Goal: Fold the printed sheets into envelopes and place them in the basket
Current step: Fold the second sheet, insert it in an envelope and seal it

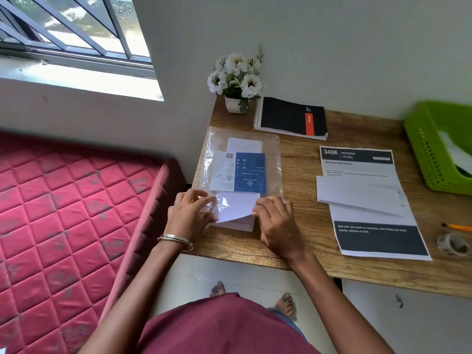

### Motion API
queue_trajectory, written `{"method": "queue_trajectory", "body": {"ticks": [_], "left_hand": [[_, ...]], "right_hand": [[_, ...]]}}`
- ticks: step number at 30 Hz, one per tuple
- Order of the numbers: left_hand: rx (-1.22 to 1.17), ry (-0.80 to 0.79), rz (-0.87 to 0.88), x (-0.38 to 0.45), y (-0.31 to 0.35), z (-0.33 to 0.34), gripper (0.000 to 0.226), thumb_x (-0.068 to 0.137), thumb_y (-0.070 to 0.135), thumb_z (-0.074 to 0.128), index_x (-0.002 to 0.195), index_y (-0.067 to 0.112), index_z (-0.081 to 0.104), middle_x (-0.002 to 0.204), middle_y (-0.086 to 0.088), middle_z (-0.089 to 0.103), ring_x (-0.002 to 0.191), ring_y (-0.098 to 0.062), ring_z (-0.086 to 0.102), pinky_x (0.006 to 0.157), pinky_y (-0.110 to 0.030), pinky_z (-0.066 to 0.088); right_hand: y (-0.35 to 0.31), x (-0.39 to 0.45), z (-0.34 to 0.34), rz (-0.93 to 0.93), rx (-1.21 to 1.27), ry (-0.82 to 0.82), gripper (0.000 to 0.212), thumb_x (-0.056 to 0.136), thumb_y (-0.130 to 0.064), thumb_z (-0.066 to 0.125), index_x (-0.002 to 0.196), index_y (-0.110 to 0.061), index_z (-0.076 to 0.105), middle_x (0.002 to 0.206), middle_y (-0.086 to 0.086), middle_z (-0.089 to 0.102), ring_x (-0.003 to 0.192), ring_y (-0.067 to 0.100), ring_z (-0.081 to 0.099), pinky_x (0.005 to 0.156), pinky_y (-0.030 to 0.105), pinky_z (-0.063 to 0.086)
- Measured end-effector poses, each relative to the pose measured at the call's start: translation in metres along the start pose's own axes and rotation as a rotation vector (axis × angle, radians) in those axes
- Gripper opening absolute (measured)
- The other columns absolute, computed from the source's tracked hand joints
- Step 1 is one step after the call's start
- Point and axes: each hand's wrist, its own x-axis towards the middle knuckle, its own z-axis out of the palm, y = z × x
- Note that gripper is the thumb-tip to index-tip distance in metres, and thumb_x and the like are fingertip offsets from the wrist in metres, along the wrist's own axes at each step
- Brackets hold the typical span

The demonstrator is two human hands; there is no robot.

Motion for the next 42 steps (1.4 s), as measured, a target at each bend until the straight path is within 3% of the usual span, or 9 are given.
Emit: {"method": "queue_trajectory", "body": {"ticks": [4, 8, 11, 18, 23, 25, 31, 37, 42], "left_hand": [[0.007, -0.059, -0.037, -0.003, 0.007, -0.003, 0.057, 0.062, 0.068, 0.039, 0.111, 0.049, 0.059, 0.118, 0.018, 0.045, 0.108, -0.009, 0.031, 0.077, -0.032, 0.024], [0.087, -0.134, -0.033, -0.005, 0.009, -0.009, 0.052, 0.068, 0.057, 0.06, 0.117, 0.055, 0.044, 0.129, 0.014, 0.043, 0.118, -0.014, 0.034, 0.083, -0.035, 0.024], [0.156, -0.132, -0.121, -0.005, 0.022, -0.007, 0.058, 0.063, 0.054, 0.073, 0.117, 0.048, 0.053, 0.131, 0.015, 0.04, 0.122, -0.017, 0.033, 0.093, -0.041, 0.024], [0.147, -0.075, -0.203, -0.004, 0.036, -0.004, 0.059, 0.066, 0.046, 0.076, 0.118, 0.056, 0.05, 0.124, 0.013, 0.042, 0.115, -0.018, 0.034, 0.086, -0.04, 0.027], [0.156, -0.063, -0.228, -0.002, 0.039, -0.003, 0.052, 0.068, 0.048, 0.074, 0.114, 0.058, 0.052, 0.12, 0.013, 0.041, 0.113, -0.018, 0.035, 0.081, -0.036, 0.023], [0.181, -0.103, -0.248, -0.001, 0.042, -0.005, 0.057, 0.063, 0.049, 0.077, 0.115, 0.054, 0.054, 0.122, 0.011, 0.041, 0.114, -0.019, 0.034, 0.083, -0.037, 0.025], [0.2, -0.129, -0.284, 0.001, 0.049, -0.007, 0.055, 0.063, 0.047, 0.076, 0.113, 0.055, 0.054, 0.124, 0.011, 0.04, 0.116, -0.019, 0.035, 0.089, -0.043, 0.025], [0.219, -0.135, -0.305, 0.003, 0.057, -0.01, 0.045, 0.081, 0.023, 0.061, 0.118, 0.047, 0.054, 0.126, 0.007, 0.045, 0.118, -0.021, 0.041, 0.093, -0.047, 0.028], [-0.227, 0.213, -0.193, 0.014, 0.071, -0.022, 0.044, 0.075, -0.008, 0.054, 0.102, 0.023, 0.07, 0.1, -0.003, 0.067, 0.09, -0.021, 0.065, 0.081, -0.041, 0.049]], "right_hand": [[0.0, 0.002, -0.001, 0.127, 0.142, 0.07, 0.027, 0.093, -0.007, 0.037, 0.089, -0.002, 0.063, 0.089, 0.012, 0.064, 0.084, 0.028, 0.06, 0.073, 0.037, 0.048], [0.001, 0.004, 0.0, 0.253, 0.324, 0.137, 0.015, 0.093, -0.004, 0.046, 0.092, 0.0, 0.06, 0.092, 0.013, 0.062, 0.085, 0.025, 0.058, 0.076, 0.036, 0.052], [0.002, 0.005, -0.002, 0.242, 0.373, 0.119, 0.01, 0.092, -0.002, 0.049, 0.093, -0.002, 0.059, 0.094, 0.011, 0.06, 0.088, 0.024, 0.055, 0.077, 0.036, 0.049], [0.0, 0.004, -0.028, 0.093, 0.326, 0.006, 0.011, 0.086, -0.01, 0.049, 0.088, -0.014, 0.06, 0.092, -0.003, 0.062, 0.093, 0.017, 0.049, 0.073, 0.031, 0.026], [-0.01, 0.009, -0.071, 0.081, 0.633, -0.031, 0.019, 0.094, -0.019, 0.045, 0.089, -0.009, 0.06, 0.079, -0.006, 0.056, 0.074, 0.008, 0.051, 0.067, 0.022, 0.036], [-0.014, 0.016, -0.093, 0.15, 0.776, 0.029, 0.015, 0.095, -0.014, 0.046, 0.09, -0.009, 0.059, 0.074, -0.008, 0.052, 0.065, 0.003, 0.048, 0.056, 0.019, 0.038], [-0.006, 0.048, -0.134, 0.439, 1.047, 0.431, 0.014, 0.099, -0.011, 0.046, 0.094, -0.011, 0.059, 0.075, 0.0, 0.058, 0.059, 0.013, 0.054, 0.044, 0.028, 0.044], [0.025, 0.052, -0.139, 0.666, 0.942, 0.691, 0.019, 0.098, -0.018, 0.05, 0.099, -0.002, 0.06, 0.071, 0.003, 0.062, 0.047, 0.016, 0.057, 0.043, 0.029, 0.048], [0.043, 0.031, -0.136, 0.821, 0.898, 0.716, 0.024, 0.098, -0.021, 0.051, 0.1, 0.001, 0.061, 0.076, 0.008, 0.066, 0.048, 0.019, 0.063, 0.047, 0.034, 0.054]]}}
